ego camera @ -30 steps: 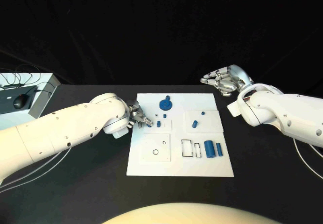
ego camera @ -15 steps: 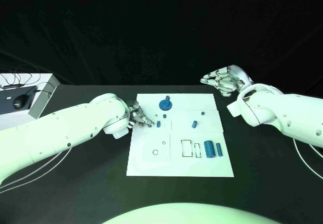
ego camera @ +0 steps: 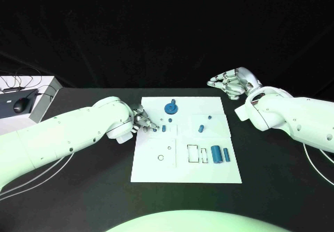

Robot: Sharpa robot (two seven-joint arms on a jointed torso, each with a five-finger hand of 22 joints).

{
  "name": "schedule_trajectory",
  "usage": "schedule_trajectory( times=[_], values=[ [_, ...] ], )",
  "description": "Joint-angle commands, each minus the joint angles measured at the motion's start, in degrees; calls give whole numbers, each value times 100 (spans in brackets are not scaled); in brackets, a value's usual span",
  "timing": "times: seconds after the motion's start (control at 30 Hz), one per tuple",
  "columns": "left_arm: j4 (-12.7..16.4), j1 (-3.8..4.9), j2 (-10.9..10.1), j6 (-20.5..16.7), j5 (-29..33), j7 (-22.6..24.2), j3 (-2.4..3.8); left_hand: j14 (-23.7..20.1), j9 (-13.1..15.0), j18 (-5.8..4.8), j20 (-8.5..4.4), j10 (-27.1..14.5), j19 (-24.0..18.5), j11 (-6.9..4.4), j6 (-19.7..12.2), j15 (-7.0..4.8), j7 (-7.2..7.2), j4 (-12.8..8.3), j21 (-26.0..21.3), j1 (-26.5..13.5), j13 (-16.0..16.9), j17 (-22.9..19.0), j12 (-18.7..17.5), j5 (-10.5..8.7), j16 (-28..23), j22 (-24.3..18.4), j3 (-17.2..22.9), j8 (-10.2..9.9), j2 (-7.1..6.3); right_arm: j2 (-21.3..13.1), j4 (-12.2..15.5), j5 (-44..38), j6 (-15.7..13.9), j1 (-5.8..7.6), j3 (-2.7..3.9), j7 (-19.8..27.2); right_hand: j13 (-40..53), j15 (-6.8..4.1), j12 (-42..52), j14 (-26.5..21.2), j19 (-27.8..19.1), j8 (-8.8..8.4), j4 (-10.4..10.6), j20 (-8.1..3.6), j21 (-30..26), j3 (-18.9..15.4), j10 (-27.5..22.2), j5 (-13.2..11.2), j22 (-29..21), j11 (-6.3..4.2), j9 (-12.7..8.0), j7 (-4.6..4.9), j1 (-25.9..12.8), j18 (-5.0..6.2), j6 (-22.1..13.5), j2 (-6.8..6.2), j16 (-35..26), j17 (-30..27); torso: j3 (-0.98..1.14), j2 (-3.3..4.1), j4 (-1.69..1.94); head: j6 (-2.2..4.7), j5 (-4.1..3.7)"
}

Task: Assemble the parts on the task board

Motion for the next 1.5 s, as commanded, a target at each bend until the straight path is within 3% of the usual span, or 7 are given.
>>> schedule_trajectory(
  times=[0.03,0.23,0.27,0.5,0.93,1.2,1.5],
  values=[
    [5,-5,3,15,34,50,2,10,14,-43,-7,-8,13,35,-3,-34,40,21,-22,-7,-7,10,22,-27,3,99,-105,-24,16,-2,3,-36,-19,2,3,50,-6,-11,13,-26,212,11,-29,-4,-12,-13,-43,33,897,-13,-5,40,13,21,2,59,-10,4,-4,4,0,3,-1],
    [40,-7,-13,36,82,75,9,11,68,-41,-5,-2,15,39,24,-29,52,65,-22,-115,-4,16,38,-217,4,99,-879,28,92,-1,2,-36,-19,2,3,52,-6,-11,13,-26,212,11,-29,-4,-12,-13,-43,33,897,-13,-5,40,13,21,2,59,-10,4,-7,7,-3,7,-8],
    [47,-7,-16,36,94,80,11,11,86,-41,-5,-2,15,48,28,-26,60,84,-22,-133,-4,17,39,-886,4,100,-1034,44,130,-1,2,-36,-19,2,3,52,-6,-11,13,-26,212,11,-29,-4,-12,-13,-43,33,897,-13,-5,40,13,21,2,59,-10,4,-7,5,-3,6,-10],
    [86,-9,-43,37,207,125,36,12,142,-35,5,-4,19,60,27,-19,75,420,-15,-147,-1,23,56,-1695,8,104,-1128,90,-13,4,-5,-37,-21,2,3,54,-6,-10,14,-27,211,11,-39,-4,-15,-11,-39,37,896,-13,-7,40,18,21,1,61,-12,2,0,-1,5,4,-23],
    [142,-11,-122,14,237,164,138,12,175,-29,6,-12,16,61,7,-21,76,470,-17,-72,-1,26,72,-1716,9,103,-1118,112,12,6,-10,-37,-20,2,3,56,-6,-10,14,-27,211,11,-39,-4,-15,-11,-39,37,896,-13,-7,40,18,21,1,61,-12,2,0,1,1,13,-12],
    [200,-18,-277,-23,589,351,376,-57,125,22,16,-209,-111,115,-219,-1,184,281,-268,-5,-8,-269,36,-1689,-238,-45,-1169,13,102,-2,-6,-37,-33,2,3,70,-6,-10,14,-27,211,11,-39,-4,-15,-11,-39,37,896,-13,-7,40,18,21,1,61,-12,2,-2,0,-1,28,-16],
    [167,-17,-565,-284,1745,1546,602,-1553,-1710,319,635,-1349,-1576,803,-1224,587,956,5,-2936,687,-1194,-2188,-1267,-1650,-2165,-1638,-1200,-975,419,-19,-4,-26,-67,1,3,103,-16,-10,-4,-31,207,11,-46,-3,-31,-10,-54,39,893,-11,-8,42,19,23,-1,65,-26,-13,0,-3,-3,60,-17]
  ],
)
